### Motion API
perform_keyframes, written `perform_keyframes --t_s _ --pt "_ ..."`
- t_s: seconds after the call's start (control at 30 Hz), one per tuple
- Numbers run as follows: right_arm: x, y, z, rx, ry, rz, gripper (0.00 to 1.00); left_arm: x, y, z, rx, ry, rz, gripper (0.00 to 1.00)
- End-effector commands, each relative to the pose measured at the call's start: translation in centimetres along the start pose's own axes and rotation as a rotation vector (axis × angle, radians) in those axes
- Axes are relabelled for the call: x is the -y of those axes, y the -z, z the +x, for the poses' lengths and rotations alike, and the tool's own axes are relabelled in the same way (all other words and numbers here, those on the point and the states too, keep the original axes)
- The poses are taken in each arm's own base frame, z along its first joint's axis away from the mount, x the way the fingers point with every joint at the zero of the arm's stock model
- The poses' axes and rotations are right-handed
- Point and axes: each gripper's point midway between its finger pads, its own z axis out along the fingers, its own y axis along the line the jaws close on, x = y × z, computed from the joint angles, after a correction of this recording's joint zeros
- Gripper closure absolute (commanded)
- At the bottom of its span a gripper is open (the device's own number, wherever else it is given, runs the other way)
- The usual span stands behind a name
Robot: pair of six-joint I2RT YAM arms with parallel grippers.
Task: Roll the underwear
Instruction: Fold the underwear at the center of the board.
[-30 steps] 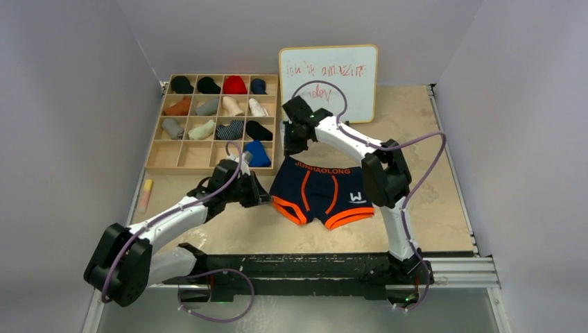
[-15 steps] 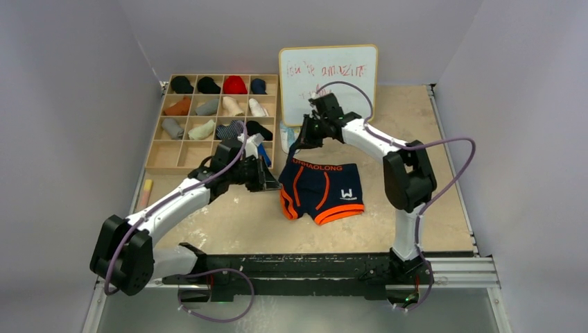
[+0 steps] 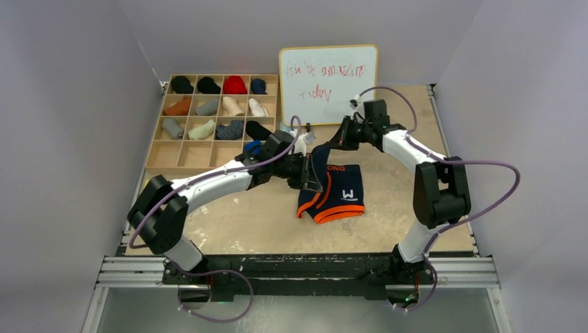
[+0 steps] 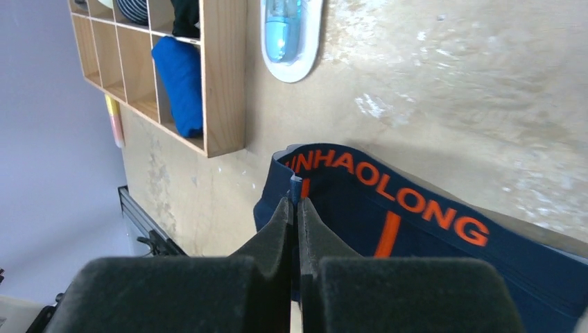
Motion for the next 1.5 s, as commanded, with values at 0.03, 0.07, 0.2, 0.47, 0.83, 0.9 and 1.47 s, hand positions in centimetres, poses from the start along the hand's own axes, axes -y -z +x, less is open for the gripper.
perform_keyframes --t_s 0.03,0.07,0.2,0.47,0.83,0.9,1.47 --pt "1.8 3.1 -1.6 0.088 0.059 -0.091 1.0 3.6 -3.0 -1.0 -0.027 -0.041 0.057 1.0" --pt "2.6 3.4 -1.5 0.097 0.044 -0.083 1.0 3.7 -3.5 -1.0 -0.034 -0.043 0.056 1.0" --pt "5.4 4.3 -1.6 0.119 0.01 -0.022 1.0 4.4 -5.2 -1.5 -0.05 -0.041 0.071 1.0" --pt "8.2 4.6 -2.0 0.133 -0.001 0.088 1.0 6.7 -8.1 -1.0 -0.124 -0.055 0.109 1.0" --pt "10.8 5.1 -2.1 0.142 0.002 0.234 1.0 6.0 -9.8 -0.6 -0.197 -0.024 0.056 1.0" --pt "11.6 5.2 -1.9 0.148 -0.003 0.267 1.0 5.5 -10.5 0.3 -0.227 -0.016 0.055 1.0" --pt "16.8 6.7 -1.5 0.286 -0.065 0.512 1.0 5.6 -14.5 3.5 -0.371 -0.064 0.078 1.0"
